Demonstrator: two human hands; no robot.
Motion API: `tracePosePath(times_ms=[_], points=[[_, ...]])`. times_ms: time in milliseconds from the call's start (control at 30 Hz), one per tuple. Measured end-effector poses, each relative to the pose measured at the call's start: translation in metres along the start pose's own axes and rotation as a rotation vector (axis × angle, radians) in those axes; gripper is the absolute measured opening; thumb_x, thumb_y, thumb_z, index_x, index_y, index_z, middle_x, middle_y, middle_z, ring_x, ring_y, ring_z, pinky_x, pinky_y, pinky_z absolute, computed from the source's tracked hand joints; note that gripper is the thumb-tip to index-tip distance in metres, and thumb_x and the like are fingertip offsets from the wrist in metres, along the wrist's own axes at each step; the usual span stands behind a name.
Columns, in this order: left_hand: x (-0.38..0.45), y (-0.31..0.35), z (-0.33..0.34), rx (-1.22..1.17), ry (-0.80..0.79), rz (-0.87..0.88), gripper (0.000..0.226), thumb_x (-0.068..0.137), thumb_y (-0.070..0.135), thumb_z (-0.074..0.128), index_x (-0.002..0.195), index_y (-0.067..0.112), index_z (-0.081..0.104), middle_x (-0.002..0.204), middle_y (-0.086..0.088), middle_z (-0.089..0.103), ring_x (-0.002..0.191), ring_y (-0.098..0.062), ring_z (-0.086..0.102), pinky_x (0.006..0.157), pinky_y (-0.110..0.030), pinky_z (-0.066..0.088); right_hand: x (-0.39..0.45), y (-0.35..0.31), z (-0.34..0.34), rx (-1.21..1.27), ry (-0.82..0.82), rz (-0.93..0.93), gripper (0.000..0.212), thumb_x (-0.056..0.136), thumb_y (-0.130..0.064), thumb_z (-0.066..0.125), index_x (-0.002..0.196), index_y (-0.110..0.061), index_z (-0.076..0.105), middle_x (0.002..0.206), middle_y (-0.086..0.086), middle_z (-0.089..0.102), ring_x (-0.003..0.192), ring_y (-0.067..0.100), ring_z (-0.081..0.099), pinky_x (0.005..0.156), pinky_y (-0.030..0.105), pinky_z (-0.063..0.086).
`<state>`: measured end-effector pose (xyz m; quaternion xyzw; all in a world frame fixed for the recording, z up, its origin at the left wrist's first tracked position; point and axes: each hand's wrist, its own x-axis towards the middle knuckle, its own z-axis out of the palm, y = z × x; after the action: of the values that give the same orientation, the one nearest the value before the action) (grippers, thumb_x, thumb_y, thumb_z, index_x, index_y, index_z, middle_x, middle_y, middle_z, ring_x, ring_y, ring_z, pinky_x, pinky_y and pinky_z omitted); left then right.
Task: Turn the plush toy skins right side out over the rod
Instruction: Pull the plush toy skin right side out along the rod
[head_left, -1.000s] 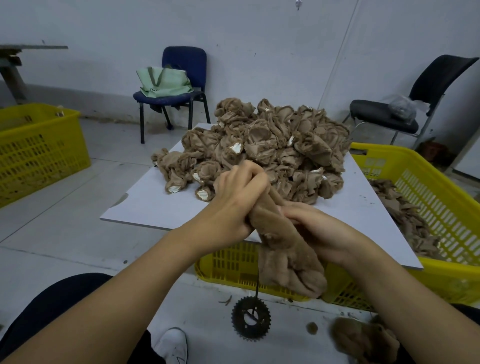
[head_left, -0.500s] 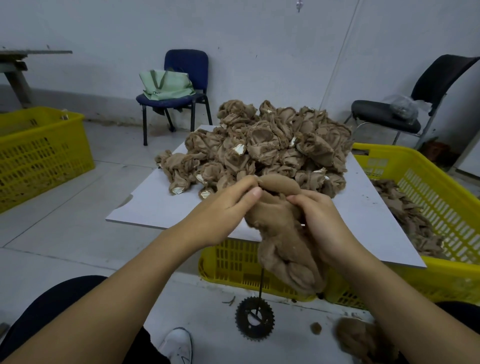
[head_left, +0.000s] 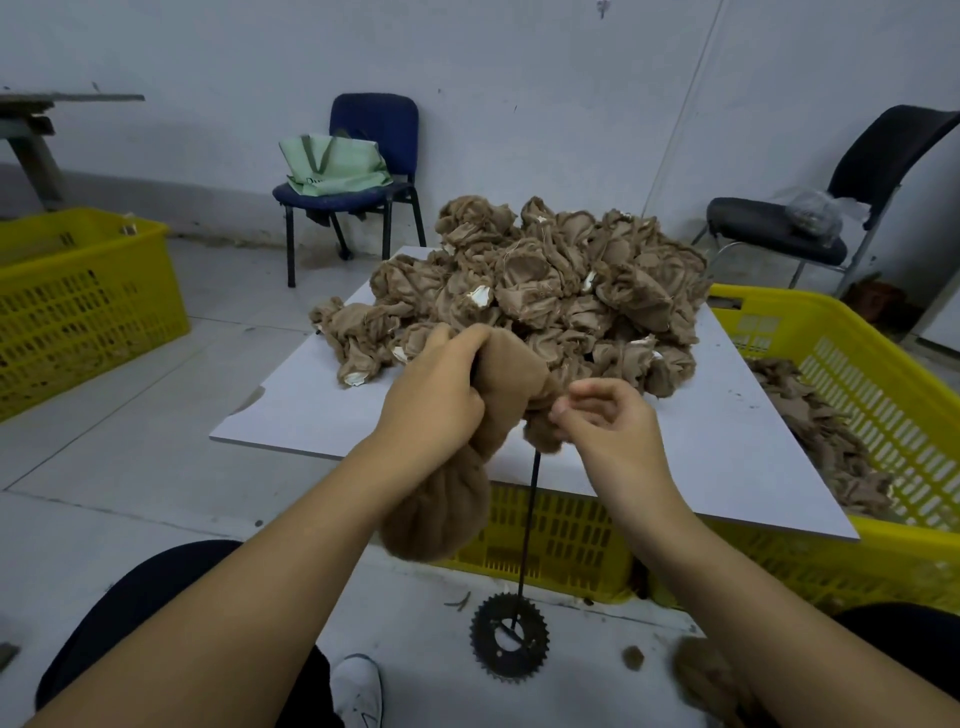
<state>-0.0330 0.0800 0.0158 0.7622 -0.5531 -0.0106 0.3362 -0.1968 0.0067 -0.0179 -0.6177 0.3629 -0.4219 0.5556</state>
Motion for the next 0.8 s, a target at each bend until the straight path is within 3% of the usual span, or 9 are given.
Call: tracePosePath(times_ms=[100, 200, 267, 333, 433, 600, 733, 800], points=[[0.007, -0.004, -0.001, 0.188, -0.169, -0.033, 0.061, 0.083, -0.005, 0.052, 0.137, 0.023, 0.051, 0.121, -0.009, 0.046, 0.103, -0.034, 0.055, 0.076, -0.048, 0.052, 0.017, 0.007, -0.006, -0.267, 0.035, -0.081, 0.031, 0.091, -0.016, 0.071, 0.119, -0.018, 0.059, 0.108, -0.011, 0.062, 0.100, 0.003, 0.062, 0.084, 0.020, 0.051], [0.010, -0.007, 0.001, 0.337, -0.299, -0.073, 0.058, 0.086, -0.001, 0.057, 0.139, 0.022, 0.047, 0.124, -0.012, 0.042, 0.112, -0.038, 0.051, 0.075, -0.044, 0.045, 0.029, 0.015, -0.004, -0.440, -0.205, 0.060, 0.035, 0.093, -0.023, 0.070, 0.125, -0.011, 0.065, 0.117, -0.001, 0.067, 0.108, 0.013, 0.062, 0.090, 0.026, 0.049], [0.012, -0.005, 0.004, 0.386, -0.269, -0.077, 0.059, 0.085, 0.000, 0.060, 0.138, 0.022, 0.046, 0.125, -0.012, 0.041, 0.114, -0.038, 0.048, 0.075, -0.042, 0.042, 0.028, 0.024, 0.001, -0.548, -0.324, 0.060, 0.029, 0.096, -0.025, 0.066, 0.121, -0.010, 0.069, 0.114, 0.002, 0.070, 0.102, 0.013, 0.064, 0.083, 0.022, 0.048], [0.014, -0.004, 0.008, 0.394, -0.217, -0.064, 0.062, 0.083, -0.001, 0.060, 0.139, 0.023, 0.043, 0.126, -0.011, 0.039, 0.114, -0.037, 0.047, 0.073, -0.042, 0.043, 0.025, 0.028, 0.004, -0.610, -0.311, -0.021, 0.020, 0.098, -0.024, 0.062, 0.106, -0.011, 0.075, 0.098, 0.002, 0.073, 0.084, 0.009, 0.066, 0.073, 0.022, 0.048], [0.015, -0.003, 0.012, 0.316, -0.137, -0.018, 0.061, 0.082, -0.006, 0.055, 0.135, 0.022, 0.043, 0.124, -0.010, 0.038, 0.110, -0.036, 0.046, 0.074, -0.046, 0.050, 0.019, 0.028, 0.009, -0.664, -0.382, -0.109, 0.027, 0.101, -0.025, 0.057, 0.093, -0.008, 0.076, 0.086, 0.001, 0.074, 0.075, 0.008, 0.065, 0.070, 0.023, 0.048], [0.015, 0.009, 0.008, 0.072, -0.045, 0.238, 0.063, 0.081, -0.014, 0.047, 0.135, 0.018, 0.052, 0.132, -0.009, 0.039, 0.115, -0.032, 0.045, 0.081, -0.045, 0.046, 0.004, 0.032, 0.017, -0.733, -0.448, -0.240, 0.037, 0.101, -0.027, 0.058, 0.066, -0.014, 0.059, 0.055, -0.004, 0.051, 0.052, 0.008, 0.047, 0.052, 0.024, 0.031], [0.009, 0.011, 0.005, 0.114, -0.105, 0.368, 0.062, 0.085, -0.013, 0.045, 0.138, 0.017, 0.055, 0.146, -0.009, 0.039, 0.133, -0.031, 0.039, 0.092, -0.054, 0.046, 0.005, 0.029, 0.017, -0.712, -0.416, -0.186, 0.034, 0.100, -0.026, 0.059, 0.069, -0.013, 0.064, 0.047, -0.016, 0.053, 0.052, -0.004, 0.053, 0.050, 0.013, 0.035], [0.005, 0.014, 0.001, 0.096, -0.071, 0.407, 0.057, 0.086, -0.012, 0.046, 0.133, 0.016, 0.060, 0.148, -0.009, 0.040, 0.134, -0.031, 0.039, 0.093, -0.056, 0.045, 0.005, 0.026, 0.014, -0.703, -0.413, -0.168, 0.035, 0.100, -0.027, 0.059, 0.073, -0.008, 0.069, 0.054, -0.012, 0.057, 0.055, 0.001, 0.056, 0.053, 0.014, 0.036]])
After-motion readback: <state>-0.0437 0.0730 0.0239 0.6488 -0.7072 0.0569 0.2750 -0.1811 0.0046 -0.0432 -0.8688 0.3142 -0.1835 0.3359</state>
